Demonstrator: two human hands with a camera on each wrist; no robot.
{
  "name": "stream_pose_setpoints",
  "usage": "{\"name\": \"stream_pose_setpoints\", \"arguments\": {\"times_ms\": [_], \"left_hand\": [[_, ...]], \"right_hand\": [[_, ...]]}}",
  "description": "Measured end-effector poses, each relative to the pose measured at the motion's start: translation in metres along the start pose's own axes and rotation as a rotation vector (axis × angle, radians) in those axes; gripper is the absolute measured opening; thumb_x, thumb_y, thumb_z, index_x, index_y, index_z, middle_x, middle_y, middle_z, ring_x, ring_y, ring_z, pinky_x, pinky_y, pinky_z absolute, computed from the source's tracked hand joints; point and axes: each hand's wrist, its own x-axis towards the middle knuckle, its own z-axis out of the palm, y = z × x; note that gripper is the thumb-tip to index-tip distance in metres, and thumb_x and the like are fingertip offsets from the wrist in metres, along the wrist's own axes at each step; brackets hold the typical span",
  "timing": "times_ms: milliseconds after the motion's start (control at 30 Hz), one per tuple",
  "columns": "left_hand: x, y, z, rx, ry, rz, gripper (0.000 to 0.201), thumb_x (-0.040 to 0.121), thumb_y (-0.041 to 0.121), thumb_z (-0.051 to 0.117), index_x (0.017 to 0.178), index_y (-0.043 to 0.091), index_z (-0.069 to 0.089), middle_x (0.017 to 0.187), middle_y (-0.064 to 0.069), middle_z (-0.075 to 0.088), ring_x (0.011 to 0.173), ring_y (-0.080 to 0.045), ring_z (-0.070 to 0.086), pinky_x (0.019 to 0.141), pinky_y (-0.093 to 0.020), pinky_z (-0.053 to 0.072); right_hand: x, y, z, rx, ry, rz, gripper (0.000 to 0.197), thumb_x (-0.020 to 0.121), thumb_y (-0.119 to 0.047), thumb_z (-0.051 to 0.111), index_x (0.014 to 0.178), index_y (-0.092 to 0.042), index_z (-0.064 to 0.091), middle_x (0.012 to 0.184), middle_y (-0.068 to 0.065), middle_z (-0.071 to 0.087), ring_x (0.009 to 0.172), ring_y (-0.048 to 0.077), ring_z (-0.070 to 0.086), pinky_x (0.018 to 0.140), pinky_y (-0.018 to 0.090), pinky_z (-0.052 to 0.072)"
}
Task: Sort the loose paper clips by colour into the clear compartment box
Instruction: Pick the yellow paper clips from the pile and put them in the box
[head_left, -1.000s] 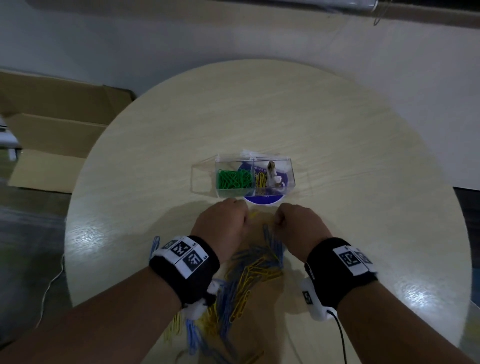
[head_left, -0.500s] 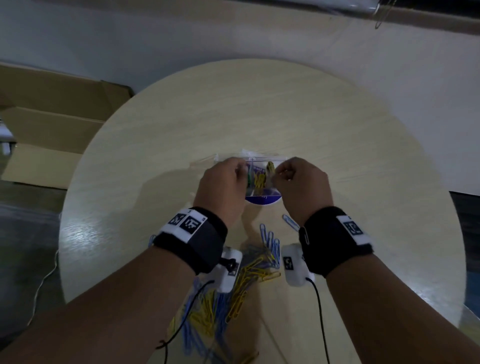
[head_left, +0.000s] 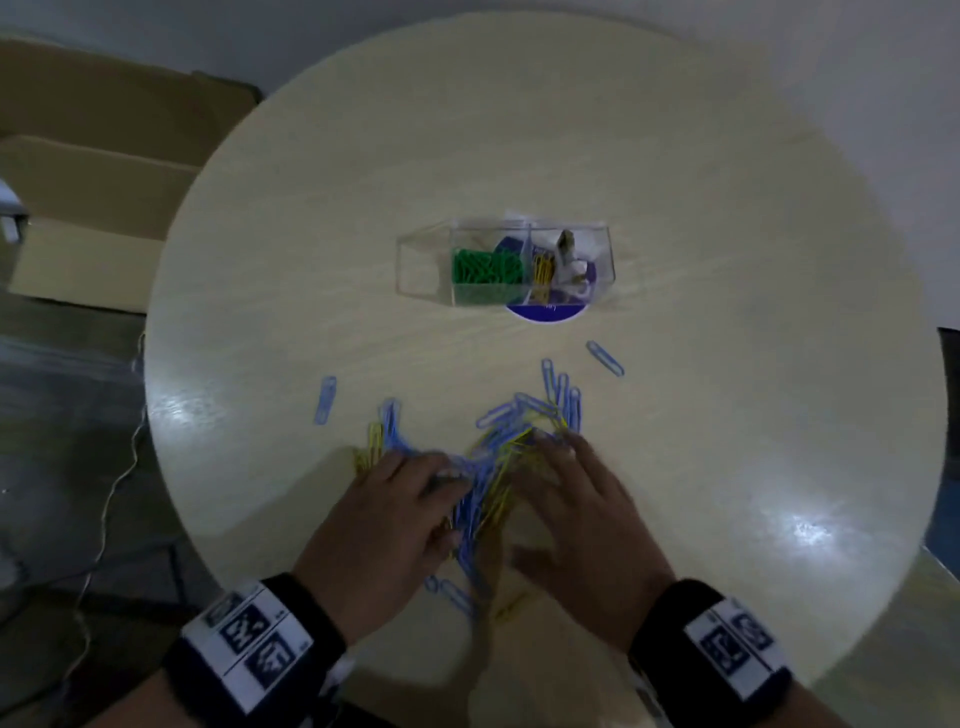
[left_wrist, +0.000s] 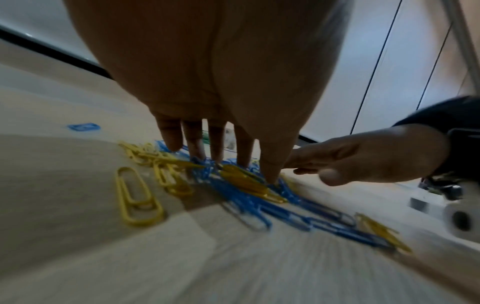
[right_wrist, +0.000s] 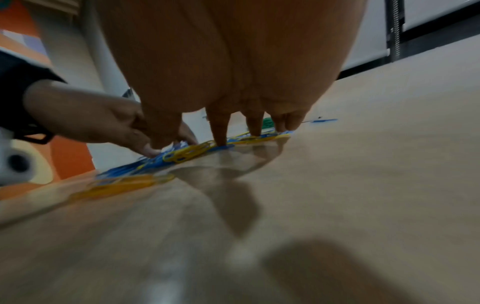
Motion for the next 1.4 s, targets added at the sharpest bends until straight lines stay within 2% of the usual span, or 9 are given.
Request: {"name": "stream_pose_setpoints", "arguments": {"times_ms": [167, 233, 400, 600, 700, 833, 933, 1167, 1400], "left_hand": [[0.005, -0.007, -0.005, 0.081, 0.091, -0.190, 0.065, 0.079, 0.053, 0.061, 0.136, 0.027, 0.045, 0.144, 0.002, 0.041, 0.129, -0.026, 0.038, 0.099, -0.044, 0.043], [0.014, -0.006, -0.008, 0.067, 0.138, -0.205, 0.060, 0.083, 0.048, 0.058, 0.138, 0.030, 0.044, 0.148, 0.002, 0.039, 0.133, -0.027, 0.036, 0.102, -0.045, 0.040], [0.038, 0.004, 0.003, 0.106, 0.133, 0.150, 0.039, 0.093, 0.030, 0.045, 0.132, 0.031, 0.051, 0.148, 0.008, 0.045, 0.135, -0.025, 0.041, 0.104, -0.044, 0.040], [0.058, -0.029, -0.003, 0.000, 0.143, 0.032, 0.043, 0.091, 0.024, 0.050, 0.132, 0.033, 0.053, 0.150, 0.005, 0.043, 0.141, -0.029, 0.034, 0.107, -0.049, 0.036], [0.050, -0.049, -0.020, -0.210, 0.282, -0.082, 0.041, 0.087, 0.021, 0.049, 0.125, 0.031, 0.062, 0.139, 0.000, 0.056, 0.130, -0.029, 0.047, 0.109, -0.043, 0.036], [0.005, -0.056, -0.034, -0.172, 0.417, -0.101, 0.024, 0.088, 0.016, 0.057, 0.105, 0.026, 0.072, 0.102, 0.004, 0.070, 0.095, -0.024, 0.060, 0.088, -0.038, 0.045], [-0.032, -0.044, -0.013, -0.095, 0.251, 0.034, 0.029, 0.087, 0.017, 0.057, 0.112, 0.027, 0.068, 0.116, 0.005, 0.066, 0.103, -0.023, 0.058, 0.091, -0.036, 0.045], [-0.064, -0.036, 0.024, -0.071, 0.073, 0.077, 0.040, 0.085, 0.029, 0.056, 0.125, 0.033, 0.057, 0.152, 0.005, 0.039, 0.145, -0.020, 0.026, 0.114, -0.037, 0.032], [-0.065, -0.054, 0.002, -0.232, 0.316, -0.008, 0.031, 0.085, 0.013, 0.059, 0.110, 0.028, 0.069, 0.126, 0.010, 0.062, 0.114, -0.018, 0.054, 0.098, -0.036, 0.043]], "right_hand": [[-0.017, -0.016, 0.013, -0.021, -0.048, 0.027, 0.078, 0.068, -0.087, 0.039, 0.138, -0.054, 0.031, 0.161, 0.001, 0.001, 0.146, 0.033, -0.012, 0.115, 0.052, 0.008], [-0.021, -0.013, 0.009, 0.000, 0.027, 0.054, 0.077, 0.073, -0.083, 0.041, 0.141, -0.047, 0.033, 0.161, 0.000, 0.005, 0.147, 0.032, -0.007, 0.116, 0.052, 0.008], [-0.014, 0.005, 0.002, -0.040, 0.194, 0.108, 0.062, 0.083, -0.064, 0.046, 0.132, -0.027, 0.052, 0.145, -0.008, 0.045, 0.143, 0.026, 0.026, 0.109, 0.046, 0.031], [0.000, 0.022, 0.009, -0.089, 0.057, 0.149, 0.071, 0.072, -0.082, 0.039, 0.136, -0.050, 0.038, 0.159, 0.000, 0.019, 0.145, 0.038, 0.012, 0.113, 0.054, 0.020], [0.002, 0.028, 0.003, -0.003, 0.138, 0.206, 0.068, 0.074, -0.078, 0.043, 0.133, -0.045, 0.046, 0.156, 0.003, 0.027, 0.144, 0.037, 0.017, 0.113, 0.055, 0.023], [-0.002, 0.016, -0.001, 0.078, 0.354, 0.016, 0.032, 0.083, -0.043, 0.061, 0.112, -0.031, 0.066, 0.126, -0.004, 0.061, 0.124, 0.030, 0.050, 0.099, 0.047, 0.041], [-0.005, -0.019, 0.010, 0.102, 0.298, -0.216, 0.033, 0.081, -0.025, 0.064, 0.113, -0.022, 0.067, 0.120, -0.005, 0.066, 0.115, 0.029, 0.057, 0.097, 0.040, 0.045], [0.005, -0.040, 0.035, -0.092, 0.014, -0.147, 0.067, 0.080, -0.067, 0.046, 0.135, -0.030, 0.043, 0.155, 0.005, 0.028, 0.145, 0.032, 0.019, 0.114, 0.046, 0.028], [0.027, -0.013, 0.011, -0.024, 0.213, 0.055, 0.058, 0.080, -0.060, 0.047, 0.122, -0.022, 0.059, 0.145, 0.010, 0.044, 0.137, 0.036, 0.034, 0.107, 0.051, 0.035]]}}
